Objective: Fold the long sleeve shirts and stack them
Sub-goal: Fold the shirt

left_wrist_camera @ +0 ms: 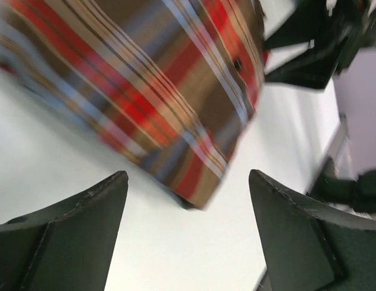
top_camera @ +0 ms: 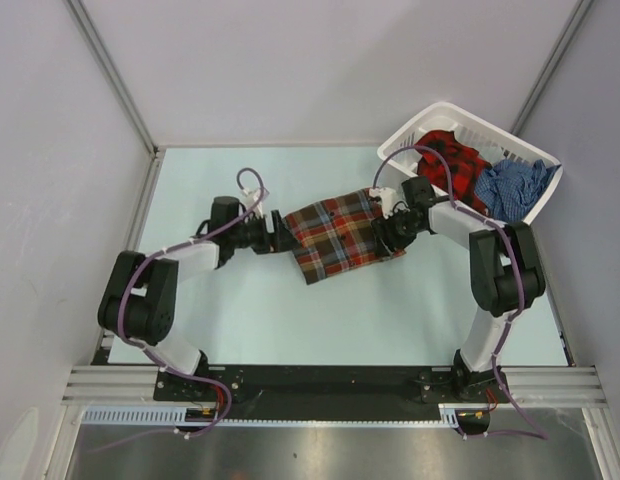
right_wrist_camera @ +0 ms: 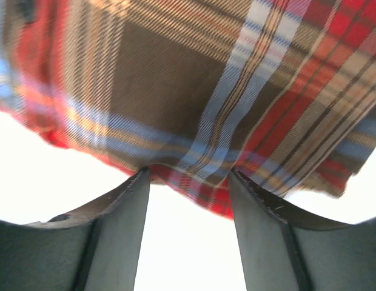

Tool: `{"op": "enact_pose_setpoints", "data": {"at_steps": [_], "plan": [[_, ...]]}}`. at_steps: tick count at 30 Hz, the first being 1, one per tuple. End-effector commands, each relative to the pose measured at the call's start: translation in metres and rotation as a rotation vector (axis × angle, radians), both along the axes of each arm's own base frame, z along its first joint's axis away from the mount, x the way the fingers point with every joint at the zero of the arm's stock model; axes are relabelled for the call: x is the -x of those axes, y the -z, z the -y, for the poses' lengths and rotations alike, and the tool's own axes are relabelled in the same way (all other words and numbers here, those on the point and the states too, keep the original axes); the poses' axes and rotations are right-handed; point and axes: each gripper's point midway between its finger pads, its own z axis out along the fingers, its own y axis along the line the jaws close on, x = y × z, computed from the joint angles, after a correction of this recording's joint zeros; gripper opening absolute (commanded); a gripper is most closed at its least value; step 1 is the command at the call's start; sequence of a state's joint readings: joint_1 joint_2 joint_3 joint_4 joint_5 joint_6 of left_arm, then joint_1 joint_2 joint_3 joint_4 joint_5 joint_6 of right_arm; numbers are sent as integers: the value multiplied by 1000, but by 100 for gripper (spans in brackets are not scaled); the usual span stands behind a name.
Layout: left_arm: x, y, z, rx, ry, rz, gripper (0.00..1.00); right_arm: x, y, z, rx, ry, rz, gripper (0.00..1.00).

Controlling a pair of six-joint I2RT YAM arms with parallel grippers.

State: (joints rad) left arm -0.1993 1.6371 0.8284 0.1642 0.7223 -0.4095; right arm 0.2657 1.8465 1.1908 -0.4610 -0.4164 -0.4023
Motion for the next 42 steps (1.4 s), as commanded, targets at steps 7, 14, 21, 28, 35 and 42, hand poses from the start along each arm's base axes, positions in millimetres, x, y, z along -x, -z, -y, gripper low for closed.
{"op": "enact_pose_setpoints", "data": {"at_steps": [7, 14, 21, 28, 35, 42], "plan": [[34, 56, 40, -25, -23, -172, 83, -8, -46, 23, -77, 141, 6, 63], [21, 73, 47, -26, -24, -203, 44, -9, 6, 36, 8, 192, -62, 61], [22, 66, -8, -151, -10, -241, 0, 19, -7, -2, -148, 90, -166, 46], [31, 59, -49, -311, 83, -240, 0, 72, -27, -52, -361, 64, -359, 9], [17, -19, -67, -210, 34, 59, 75, 63, -69, -31, -355, 111, -242, 39], [70, -66, -2, 70, 202, 106, 99, 69, -144, -82, -624, 61, -167, 77]]}}
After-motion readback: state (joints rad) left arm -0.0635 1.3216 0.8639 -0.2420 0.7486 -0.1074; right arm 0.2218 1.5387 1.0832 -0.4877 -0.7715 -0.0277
